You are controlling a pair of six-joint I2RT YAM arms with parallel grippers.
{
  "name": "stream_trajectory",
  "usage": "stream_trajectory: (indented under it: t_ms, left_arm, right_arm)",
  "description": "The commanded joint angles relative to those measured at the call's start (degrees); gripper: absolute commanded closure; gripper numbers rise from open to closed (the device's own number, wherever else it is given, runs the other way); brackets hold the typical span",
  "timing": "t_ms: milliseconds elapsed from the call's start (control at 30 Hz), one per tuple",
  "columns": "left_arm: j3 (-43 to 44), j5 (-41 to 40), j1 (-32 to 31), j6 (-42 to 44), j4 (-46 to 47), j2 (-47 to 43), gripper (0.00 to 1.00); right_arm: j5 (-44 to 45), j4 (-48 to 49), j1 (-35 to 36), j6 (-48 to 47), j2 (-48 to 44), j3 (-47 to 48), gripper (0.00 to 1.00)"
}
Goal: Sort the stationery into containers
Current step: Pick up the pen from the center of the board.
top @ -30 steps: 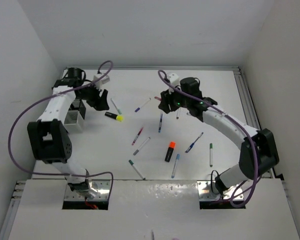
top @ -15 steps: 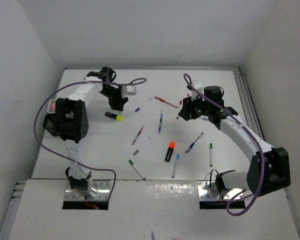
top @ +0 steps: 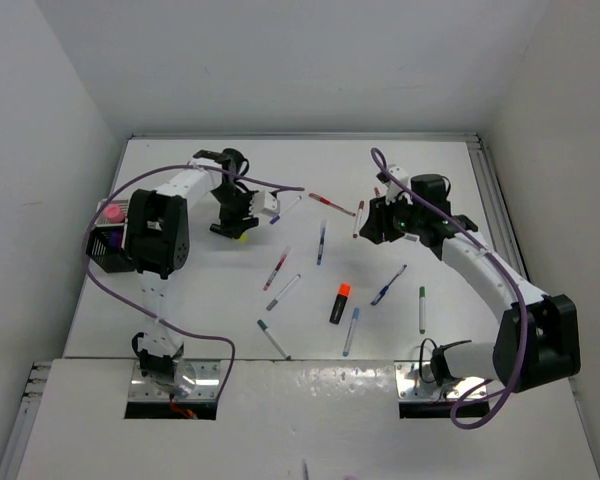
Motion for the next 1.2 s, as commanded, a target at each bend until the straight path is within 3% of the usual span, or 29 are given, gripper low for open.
stream_trajectory:
  t_ms: [0,467,667,933,1033,1067,1167]
  left_arm:
    - [2.9,-3.0,-1.1,3.7,-2.7,1.4,0.4]
    - [3.8,-6.6,-3.7,4.9,-2.5,5.4,0.4]
    - [-0.3,-10.2,-5.5,5.0,0.6,4.2,0.42]
    - [-7.1,-12.9,-7.5,2.7,5.9,0.7,0.57]
    - [-6.7,-11.8,-7.9,0.0,5.7,0.3,0.67]
    - [-4.8,-8.4,-8.0,-2.6,4.5,-0.7,0.79]
    - [-2.4,-3.9,-7.6,-6.3,3.6,-3.0,0.86]
  right_arm:
    - [-1.3,1.3,-0.6,0.9,-0.7,-0.2,0.56]
    - [-2.0,1.2,-2.4,1.2,1.2,0.5,0.58]
    - [-2.3,1.3,-2.8,1.3,1.8,1.0,0.58]
    - [-2.3,0.8,-2.7,1.2,1.2,1.4,0.59]
    - [-2.2,0.6,-2.8,1.3,0.5,1.6,0.6]
    - [-2.3,0.1,-2.7,1.1,-0.1,1.8,0.6]
    - [-2.2,-0.3,-2.7,1.1,-0.6,2.1,0.6]
